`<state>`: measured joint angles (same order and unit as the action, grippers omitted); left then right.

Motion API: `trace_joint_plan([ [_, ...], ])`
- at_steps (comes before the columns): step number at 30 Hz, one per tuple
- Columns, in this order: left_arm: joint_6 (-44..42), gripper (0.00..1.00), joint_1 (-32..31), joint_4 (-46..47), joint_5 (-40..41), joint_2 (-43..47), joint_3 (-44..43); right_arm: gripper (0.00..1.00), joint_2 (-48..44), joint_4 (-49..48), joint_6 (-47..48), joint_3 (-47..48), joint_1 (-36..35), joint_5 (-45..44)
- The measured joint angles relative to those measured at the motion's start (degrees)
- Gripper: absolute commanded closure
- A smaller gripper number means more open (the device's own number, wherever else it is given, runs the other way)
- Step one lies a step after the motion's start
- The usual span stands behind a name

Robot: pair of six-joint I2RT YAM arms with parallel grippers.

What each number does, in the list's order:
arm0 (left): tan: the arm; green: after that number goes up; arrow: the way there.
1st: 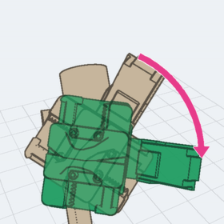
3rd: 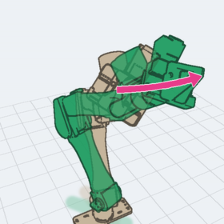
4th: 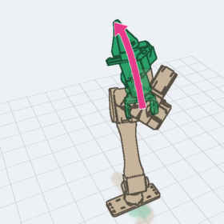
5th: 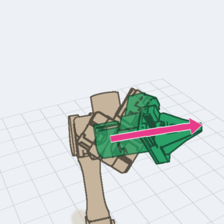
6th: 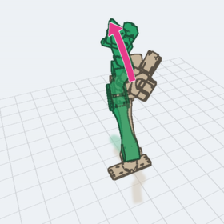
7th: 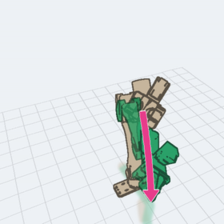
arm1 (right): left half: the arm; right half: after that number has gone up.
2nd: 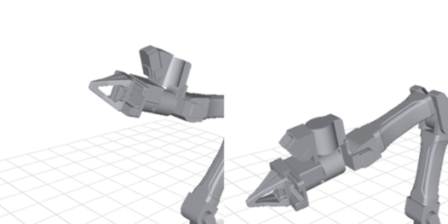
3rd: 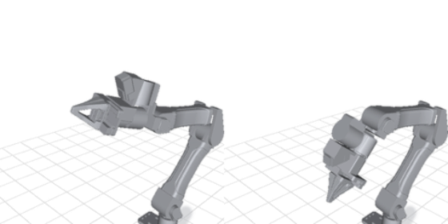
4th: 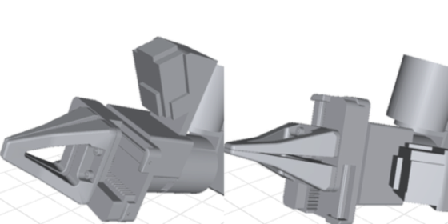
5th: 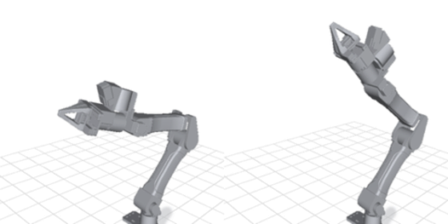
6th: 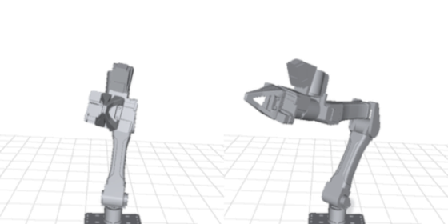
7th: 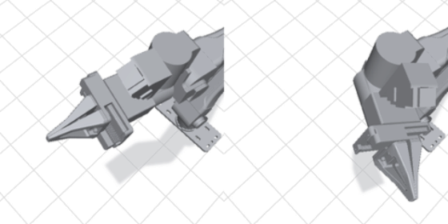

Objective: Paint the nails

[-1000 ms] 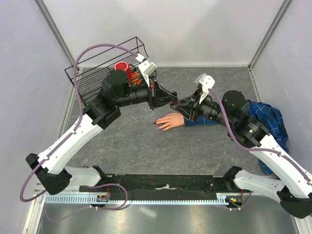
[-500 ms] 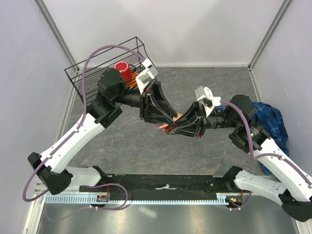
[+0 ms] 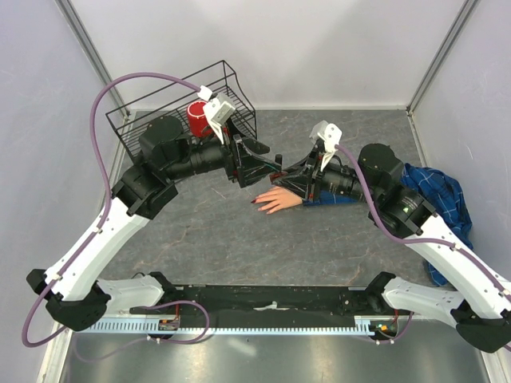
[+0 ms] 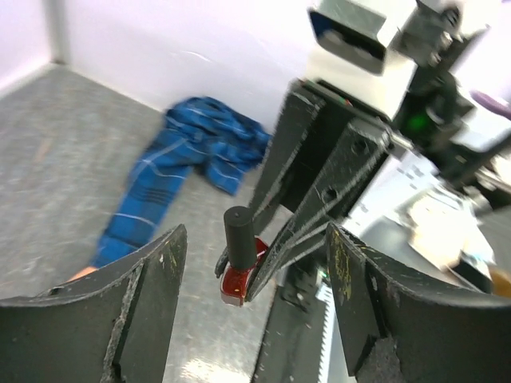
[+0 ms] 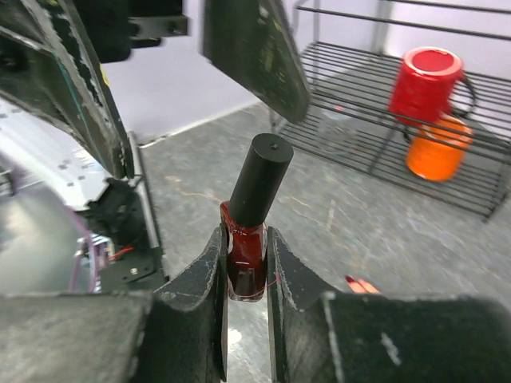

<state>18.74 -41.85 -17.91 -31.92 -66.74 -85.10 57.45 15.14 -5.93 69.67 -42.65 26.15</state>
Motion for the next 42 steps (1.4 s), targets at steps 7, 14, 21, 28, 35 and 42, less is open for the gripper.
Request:
trace_joint_plan([
  [7,0.0,0.34,-1.4,0.0,8.5,-0.7,0.0,1.00,0.5,0.9,0.4,0.0,0.0,-5.0],
  [14,0.1,0.39,-1.9,-0.2,9.6,-4.2,-0.6,1.00,0.5,0.9,0.8,0.0,0.0,-6.6],
  [21,0.9,0.69,-2.2,-1.5,9.1,-6.7,-2.3,1.00,0.7,1.4,1.0,0.5,-0.3,-7.0],
  [28,1.8,0.92,-2.3,3.8,6.4,-5.2,1.0,1.00,0.4,1.4,0.5,0.5,-0.3,-7.0],
  [35,3.1,0.98,-2.3,12.1,1.7,-2.8,5.2,1.00,-2.1,-1.6,-2.9,-1.1,-0.7,-5.9],
  [42,6.8,0.98,-1.2,26.1,-9.1,-1.6,12.0,1.00,-5.9,-9.1,-7.8,-7.1,-0.8,-1.5],
])
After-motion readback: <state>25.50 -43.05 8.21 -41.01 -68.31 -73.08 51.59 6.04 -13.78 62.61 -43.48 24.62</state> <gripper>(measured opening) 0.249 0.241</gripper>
